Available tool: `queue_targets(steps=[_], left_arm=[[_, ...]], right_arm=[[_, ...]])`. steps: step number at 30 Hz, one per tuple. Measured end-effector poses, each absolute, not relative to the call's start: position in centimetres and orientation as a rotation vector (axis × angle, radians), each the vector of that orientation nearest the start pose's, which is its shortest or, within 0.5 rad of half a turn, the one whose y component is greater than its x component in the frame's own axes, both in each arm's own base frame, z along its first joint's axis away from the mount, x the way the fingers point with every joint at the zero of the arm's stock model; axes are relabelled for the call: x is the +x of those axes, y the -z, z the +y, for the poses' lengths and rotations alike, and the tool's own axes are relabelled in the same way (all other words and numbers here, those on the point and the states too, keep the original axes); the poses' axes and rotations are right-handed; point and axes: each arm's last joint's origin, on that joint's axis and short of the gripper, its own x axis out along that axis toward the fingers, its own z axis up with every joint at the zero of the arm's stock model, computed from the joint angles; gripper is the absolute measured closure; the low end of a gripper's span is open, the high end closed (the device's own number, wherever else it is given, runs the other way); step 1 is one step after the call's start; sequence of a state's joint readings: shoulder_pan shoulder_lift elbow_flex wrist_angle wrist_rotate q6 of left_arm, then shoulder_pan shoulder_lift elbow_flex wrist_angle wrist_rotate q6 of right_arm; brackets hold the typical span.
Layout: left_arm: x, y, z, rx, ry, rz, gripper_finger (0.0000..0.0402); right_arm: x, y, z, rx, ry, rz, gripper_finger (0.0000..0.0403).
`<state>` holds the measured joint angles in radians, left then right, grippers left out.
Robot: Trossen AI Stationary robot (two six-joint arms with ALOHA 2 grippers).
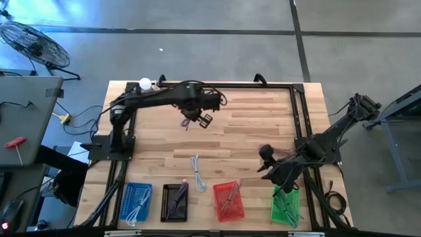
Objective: Pick & Place USB Port
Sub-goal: Put the purple charger cable into the black bin
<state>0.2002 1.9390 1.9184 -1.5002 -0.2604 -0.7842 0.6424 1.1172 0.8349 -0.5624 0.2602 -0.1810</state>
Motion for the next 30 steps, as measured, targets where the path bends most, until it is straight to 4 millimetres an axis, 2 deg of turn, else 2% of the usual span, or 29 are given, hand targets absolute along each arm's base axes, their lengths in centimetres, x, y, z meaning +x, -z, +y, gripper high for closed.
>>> queue_targets(steps=[3,6,8,14,18,20,24,30], left_arm=[[35.2,-34.6,3.7,-0.6,-0.913,1.208,0.0392],[34.5,-36.7,-1.8,-0.649,-0.849,1.104,0.0392],[33.8,-37.4,-5.7,-0.683,-0.83,1.058,0.0392],[30.9,-36.8,-16.0,-0.813,-0.85,0.931,0.0392],[29.4,-33.8,-21.6,-0.896,-0.928,0.91,0.0392],[28.6,-32.4,-23.7,-0.924,-0.965,0.94,0.0392],[28.0,-30.1,-26.4,-0.955,-1.033,0.945,0.0392],[28.7,-27.5,-28.1,-0.947,-1.047,0.934,0.0393]], right_arm=[[17.9,-25.8,12.5,-0.56,-0.404,0.748,0.027],[17.8,-25.6,12.3,-0.583,-0.387,0.766,0.027],[17.8,-25.6,12.2,-0.612,-0.371,0.763,0.027],[17.8,-25.6,12.3,-0.646,-0.409,0.76,0.027],[17.7,-25.6,12.4,-0.614,-0.436,0.766,0.027],[17.6,-25.6,12.7,-0.606,-0.442,0.764,0.027],[17.2,-25.7,13.3,-0.603,-0.467,0.749,0.027],[17.1,-25.9,13.9,-0.583,-0.477,0.71,0.027]])
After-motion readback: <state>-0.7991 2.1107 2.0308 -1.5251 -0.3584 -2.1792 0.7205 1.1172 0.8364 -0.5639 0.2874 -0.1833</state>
